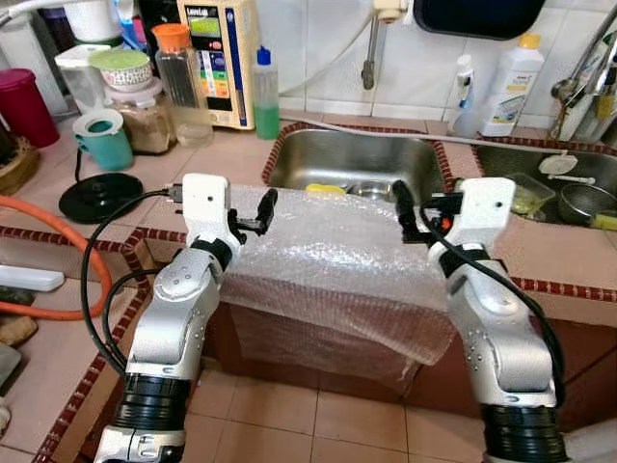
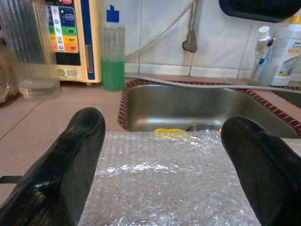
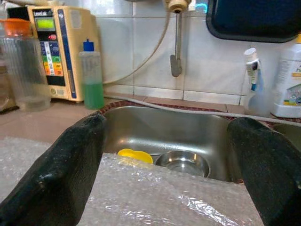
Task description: Kitchen organization
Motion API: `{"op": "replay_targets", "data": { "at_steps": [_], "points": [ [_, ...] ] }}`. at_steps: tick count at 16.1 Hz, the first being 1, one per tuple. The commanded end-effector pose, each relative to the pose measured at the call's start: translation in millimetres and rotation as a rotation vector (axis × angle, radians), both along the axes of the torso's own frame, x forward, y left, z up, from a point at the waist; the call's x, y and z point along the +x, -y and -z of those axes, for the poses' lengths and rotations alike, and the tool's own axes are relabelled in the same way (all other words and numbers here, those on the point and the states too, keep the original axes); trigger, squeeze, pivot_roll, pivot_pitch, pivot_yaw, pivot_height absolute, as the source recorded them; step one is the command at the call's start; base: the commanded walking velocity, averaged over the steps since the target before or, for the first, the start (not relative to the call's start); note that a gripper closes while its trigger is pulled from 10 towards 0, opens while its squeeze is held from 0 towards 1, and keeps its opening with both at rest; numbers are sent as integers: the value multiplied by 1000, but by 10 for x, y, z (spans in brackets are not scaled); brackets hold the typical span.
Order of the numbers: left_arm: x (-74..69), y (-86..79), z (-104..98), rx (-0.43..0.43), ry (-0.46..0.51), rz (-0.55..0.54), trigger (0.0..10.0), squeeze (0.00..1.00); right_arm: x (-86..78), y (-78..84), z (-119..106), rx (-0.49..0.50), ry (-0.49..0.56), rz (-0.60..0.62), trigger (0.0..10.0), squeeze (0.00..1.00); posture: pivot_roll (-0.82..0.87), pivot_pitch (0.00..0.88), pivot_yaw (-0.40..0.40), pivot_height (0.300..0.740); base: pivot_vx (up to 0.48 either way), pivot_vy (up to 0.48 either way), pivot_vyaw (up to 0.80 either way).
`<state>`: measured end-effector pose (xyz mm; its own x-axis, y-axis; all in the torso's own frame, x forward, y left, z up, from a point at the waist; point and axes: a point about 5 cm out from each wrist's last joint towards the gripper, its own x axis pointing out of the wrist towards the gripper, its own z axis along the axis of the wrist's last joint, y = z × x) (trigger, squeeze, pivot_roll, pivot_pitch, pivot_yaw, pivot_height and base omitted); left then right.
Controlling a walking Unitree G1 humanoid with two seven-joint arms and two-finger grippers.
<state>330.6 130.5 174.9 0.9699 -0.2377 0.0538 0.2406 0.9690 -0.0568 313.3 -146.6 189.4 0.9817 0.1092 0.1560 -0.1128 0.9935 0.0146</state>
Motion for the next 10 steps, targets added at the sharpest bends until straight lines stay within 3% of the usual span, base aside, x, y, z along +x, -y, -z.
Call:
{"op": "replay_targets", "data": {
  "at_steps": [1,2,7,10],
  "points": [
    [-17,-9,-10,1,6,3,10000,0,-25,37,-44,-10,20,17,10000,0,10,0,-5,740,0,-480,0],
    [-20,-7,-1,4,3,4,10000,0,-25,42,-39,-12,16,20,10000,0,10,0,-5,740,0,-480,0],
    [-23,1,23,-2,-5,7,10000,0,-31,65,-6,-12,-3,30,10000,0,6,0,-4,740,0,-469,-800],
    [-26,-16,30,-7,-9,3,10000,0,-30,59,-1,-10,-6,26,10000,0,6,0,-4,740,0,-480,-144]
  ]
}}
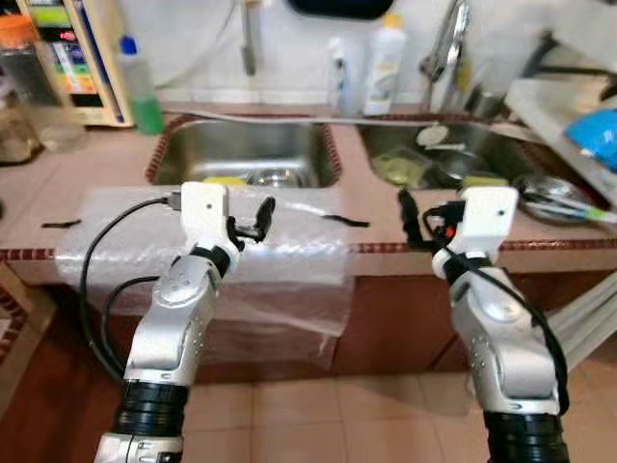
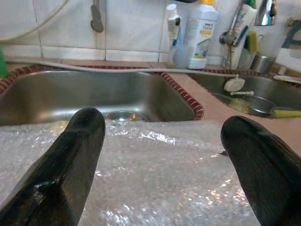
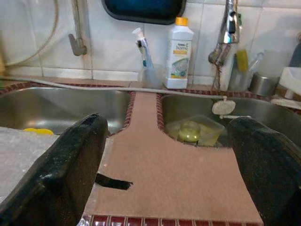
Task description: Kitchen organization
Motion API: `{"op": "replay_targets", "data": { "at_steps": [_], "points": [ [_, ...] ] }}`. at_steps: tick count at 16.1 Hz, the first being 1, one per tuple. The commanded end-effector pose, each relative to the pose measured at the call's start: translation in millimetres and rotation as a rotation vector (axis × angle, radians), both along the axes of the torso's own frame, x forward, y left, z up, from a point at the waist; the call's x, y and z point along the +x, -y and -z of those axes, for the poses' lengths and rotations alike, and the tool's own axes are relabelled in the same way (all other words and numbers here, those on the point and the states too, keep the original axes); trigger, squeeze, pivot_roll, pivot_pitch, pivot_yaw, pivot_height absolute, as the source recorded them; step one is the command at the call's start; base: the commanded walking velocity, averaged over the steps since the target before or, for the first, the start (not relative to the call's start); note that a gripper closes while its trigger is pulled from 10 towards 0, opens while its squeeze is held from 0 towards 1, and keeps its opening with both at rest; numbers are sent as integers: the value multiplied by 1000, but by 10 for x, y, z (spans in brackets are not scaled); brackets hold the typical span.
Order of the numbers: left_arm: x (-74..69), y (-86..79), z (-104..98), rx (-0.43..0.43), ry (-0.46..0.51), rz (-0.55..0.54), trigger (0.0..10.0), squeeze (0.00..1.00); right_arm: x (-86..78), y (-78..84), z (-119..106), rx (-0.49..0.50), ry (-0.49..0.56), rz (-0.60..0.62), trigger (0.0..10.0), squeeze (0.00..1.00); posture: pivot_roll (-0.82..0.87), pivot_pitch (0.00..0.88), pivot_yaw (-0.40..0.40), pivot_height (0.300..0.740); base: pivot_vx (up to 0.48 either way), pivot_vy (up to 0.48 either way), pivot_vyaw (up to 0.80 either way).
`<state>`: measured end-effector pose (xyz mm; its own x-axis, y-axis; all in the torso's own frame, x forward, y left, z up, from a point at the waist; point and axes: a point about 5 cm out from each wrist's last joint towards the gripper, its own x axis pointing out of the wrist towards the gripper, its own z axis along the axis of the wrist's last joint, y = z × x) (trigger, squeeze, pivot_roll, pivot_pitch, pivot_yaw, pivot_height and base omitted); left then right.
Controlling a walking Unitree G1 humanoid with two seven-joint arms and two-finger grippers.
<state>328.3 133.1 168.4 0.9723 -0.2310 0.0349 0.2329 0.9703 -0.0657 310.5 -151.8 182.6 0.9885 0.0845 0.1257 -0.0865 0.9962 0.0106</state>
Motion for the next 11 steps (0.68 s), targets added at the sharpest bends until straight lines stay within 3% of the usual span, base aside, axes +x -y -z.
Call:
{"op": "replay_targets", "data": {
  "at_steps": [1,11],
  "points": [
    [-6,15,-33,-6,11,10,10000,0,-2,9,-67,-4,23,0,10000,0,8,0,-5,740,0,-480,0],
    [14,-2,-42,-1,13,5,10000,0,29,-24,-63,-2,26,-4,10000,0,14,0,-1,740,0,-468,0]
  ]
}}
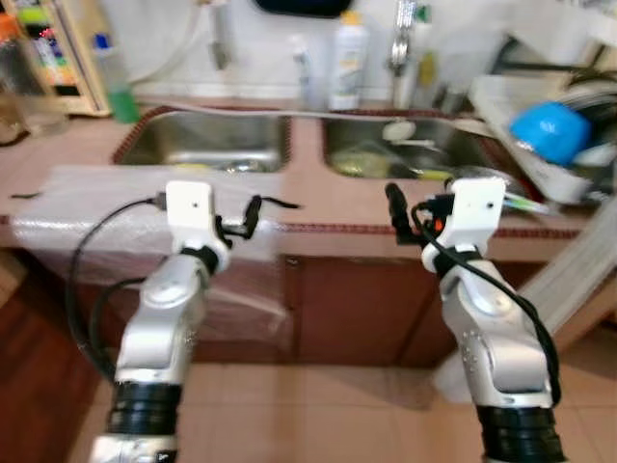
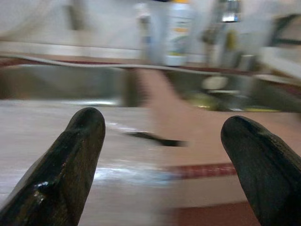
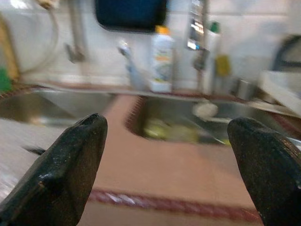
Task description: Kitchen organization
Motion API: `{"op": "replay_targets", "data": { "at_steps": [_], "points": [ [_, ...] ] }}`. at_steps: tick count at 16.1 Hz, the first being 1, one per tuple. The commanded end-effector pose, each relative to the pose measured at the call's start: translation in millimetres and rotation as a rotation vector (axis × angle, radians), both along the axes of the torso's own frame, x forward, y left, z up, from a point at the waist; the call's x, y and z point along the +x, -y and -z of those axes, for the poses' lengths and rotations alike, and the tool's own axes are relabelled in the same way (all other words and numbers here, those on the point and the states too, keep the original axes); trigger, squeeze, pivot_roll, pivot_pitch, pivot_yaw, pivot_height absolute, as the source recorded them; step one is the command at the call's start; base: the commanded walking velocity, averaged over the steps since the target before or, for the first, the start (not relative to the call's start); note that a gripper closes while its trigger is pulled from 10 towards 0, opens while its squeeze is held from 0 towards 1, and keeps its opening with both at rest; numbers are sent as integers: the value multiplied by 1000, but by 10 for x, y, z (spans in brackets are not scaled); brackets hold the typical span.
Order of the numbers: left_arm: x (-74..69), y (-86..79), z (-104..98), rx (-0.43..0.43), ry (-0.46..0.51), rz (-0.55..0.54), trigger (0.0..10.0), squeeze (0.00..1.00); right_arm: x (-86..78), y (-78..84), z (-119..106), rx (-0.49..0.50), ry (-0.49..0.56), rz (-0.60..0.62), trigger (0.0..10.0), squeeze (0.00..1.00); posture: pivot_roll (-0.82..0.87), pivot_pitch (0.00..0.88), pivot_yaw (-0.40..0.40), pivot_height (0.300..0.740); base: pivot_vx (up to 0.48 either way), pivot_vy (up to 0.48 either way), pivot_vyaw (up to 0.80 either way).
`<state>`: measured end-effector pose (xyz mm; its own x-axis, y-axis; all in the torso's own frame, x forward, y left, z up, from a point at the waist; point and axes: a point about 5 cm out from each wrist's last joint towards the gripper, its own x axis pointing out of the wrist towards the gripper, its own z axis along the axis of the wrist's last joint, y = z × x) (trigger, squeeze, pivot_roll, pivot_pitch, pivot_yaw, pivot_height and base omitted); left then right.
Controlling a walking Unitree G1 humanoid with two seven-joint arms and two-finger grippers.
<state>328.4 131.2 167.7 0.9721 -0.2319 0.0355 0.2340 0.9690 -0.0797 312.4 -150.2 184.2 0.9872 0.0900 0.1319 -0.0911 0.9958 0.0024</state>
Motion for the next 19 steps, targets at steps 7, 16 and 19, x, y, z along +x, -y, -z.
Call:
{"op": "replay_targets", "data": {
  "at_steps": [7,16,19],
  "points": [
    [15,-18,-51,-11,12,9,10000,0,14,8,-18,7,9,10,10000,0,12,0,4,740,0,-244,0],
    [-19,-162,219,13,-70,-37,10000,0,50,4,172,-9,-73,3,10000,0,29,0,-8,740,0,0,-783],
    [-51,-200,323,19,-83,-20,10000,0,85,-24,208,4,-89,6,10000,0,22,0,-6,740,0,0,-781]
  ]
}}
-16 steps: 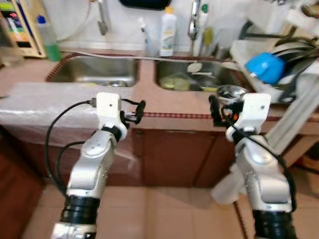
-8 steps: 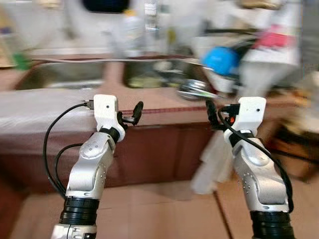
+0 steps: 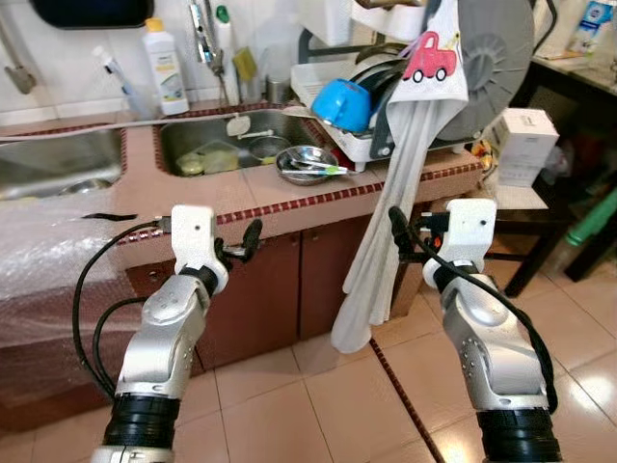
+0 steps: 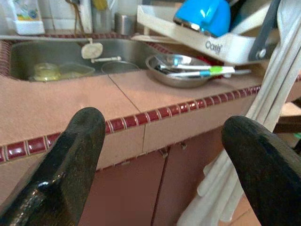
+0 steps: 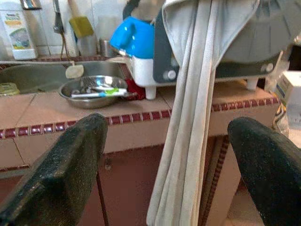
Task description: Kitchen organization
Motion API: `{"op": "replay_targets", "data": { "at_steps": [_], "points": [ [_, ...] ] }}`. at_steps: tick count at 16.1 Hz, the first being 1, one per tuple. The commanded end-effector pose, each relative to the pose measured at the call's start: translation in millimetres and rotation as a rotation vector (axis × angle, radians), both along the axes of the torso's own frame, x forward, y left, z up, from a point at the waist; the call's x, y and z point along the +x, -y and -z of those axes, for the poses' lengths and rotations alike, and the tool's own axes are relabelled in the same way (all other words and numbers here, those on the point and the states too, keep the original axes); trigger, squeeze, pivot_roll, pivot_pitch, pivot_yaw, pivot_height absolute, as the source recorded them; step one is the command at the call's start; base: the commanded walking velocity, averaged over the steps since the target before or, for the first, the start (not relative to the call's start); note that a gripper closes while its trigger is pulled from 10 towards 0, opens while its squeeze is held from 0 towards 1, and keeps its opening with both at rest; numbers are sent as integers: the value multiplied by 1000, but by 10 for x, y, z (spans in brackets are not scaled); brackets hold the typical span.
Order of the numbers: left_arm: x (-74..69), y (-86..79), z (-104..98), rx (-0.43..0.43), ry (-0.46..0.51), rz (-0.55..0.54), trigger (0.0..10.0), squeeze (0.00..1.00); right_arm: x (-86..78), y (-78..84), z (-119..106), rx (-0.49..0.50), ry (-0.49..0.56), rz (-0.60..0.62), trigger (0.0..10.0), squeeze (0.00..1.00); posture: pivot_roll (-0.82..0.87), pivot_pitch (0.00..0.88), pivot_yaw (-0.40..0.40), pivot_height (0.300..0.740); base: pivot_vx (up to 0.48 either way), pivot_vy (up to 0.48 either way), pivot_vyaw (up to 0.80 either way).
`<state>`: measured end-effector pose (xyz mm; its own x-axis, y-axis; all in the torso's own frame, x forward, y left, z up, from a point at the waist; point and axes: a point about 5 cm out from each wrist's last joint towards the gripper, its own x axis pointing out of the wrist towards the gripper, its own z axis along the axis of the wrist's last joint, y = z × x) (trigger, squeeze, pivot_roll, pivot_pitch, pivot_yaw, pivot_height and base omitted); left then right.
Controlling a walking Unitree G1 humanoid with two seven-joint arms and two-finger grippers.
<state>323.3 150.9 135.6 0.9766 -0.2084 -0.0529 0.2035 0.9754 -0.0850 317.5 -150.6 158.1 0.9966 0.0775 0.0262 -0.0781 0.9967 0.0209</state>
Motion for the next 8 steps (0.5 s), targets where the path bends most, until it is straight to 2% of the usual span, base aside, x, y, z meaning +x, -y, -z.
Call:
{"op": "replay_targets", "data": {
  "at_steps": [1,4,5,7,8],
  "points": [
    [-3,-21,22,0,-4,-3,10000,0,40,-52,-51,-1,19,-7,10000,0,24,0,-5,740,0,0,-781],
    [-3,-35,71,2,-21,-4,10000,0,36,-88,3,6,4,-15,10000,0,29,0,-5,740,0,0,-781],
    [-10,-77,199,32,-64,-14,10000,0,42,-87,64,1,-13,-16,10000,0,27,0,-4,740,0,0,-781],
    [-32,-127,325,57,-105,-29,10000,0,50,-98,149,-16,-38,-25,10000,0,25,0,-4,740,0,0,-781],
    [-43,-151,388,112,-123,-22,10000,0,49,-112,244,-19,-72,-30,10000,0,25,0,-4,740,0,0,-781]
  ]
}}
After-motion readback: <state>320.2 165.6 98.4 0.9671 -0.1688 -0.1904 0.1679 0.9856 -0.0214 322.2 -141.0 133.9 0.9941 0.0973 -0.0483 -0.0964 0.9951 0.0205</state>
